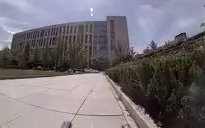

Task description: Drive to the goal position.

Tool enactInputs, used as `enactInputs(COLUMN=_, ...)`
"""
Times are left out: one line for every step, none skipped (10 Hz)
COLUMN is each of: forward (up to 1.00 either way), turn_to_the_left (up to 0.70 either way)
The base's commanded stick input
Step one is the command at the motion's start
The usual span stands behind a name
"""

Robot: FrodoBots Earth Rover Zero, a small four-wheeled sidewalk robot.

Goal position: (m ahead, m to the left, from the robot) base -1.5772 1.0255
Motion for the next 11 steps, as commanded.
enactInputs(forward=0.01, turn_to_the_left=0.00)
enactInputs(forward=0.04, turn_to_the_left=0.00)
enactInputs(forward=0.04, turn_to_the_left=0.00)
enactInputs(forward=0.04, turn_to_the_left=0.00)
enactInputs(forward=0.03, turn_to_the_left=0.00)
enactInputs(forward=0.01, turn_to_the_left=0.00)
enactInputs(forward=0.01, turn_to_the_left=0.00)
enactInputs(forward=0.04, turn_to_the_left=0.00)
enactInputs(forward=0.04, turn_to_the_left=0.00)
enactInputs(forward=0.02, turn_to_the_left=0.00)
enactInputs(forward=0.01, turn_to_the_left=0.00)
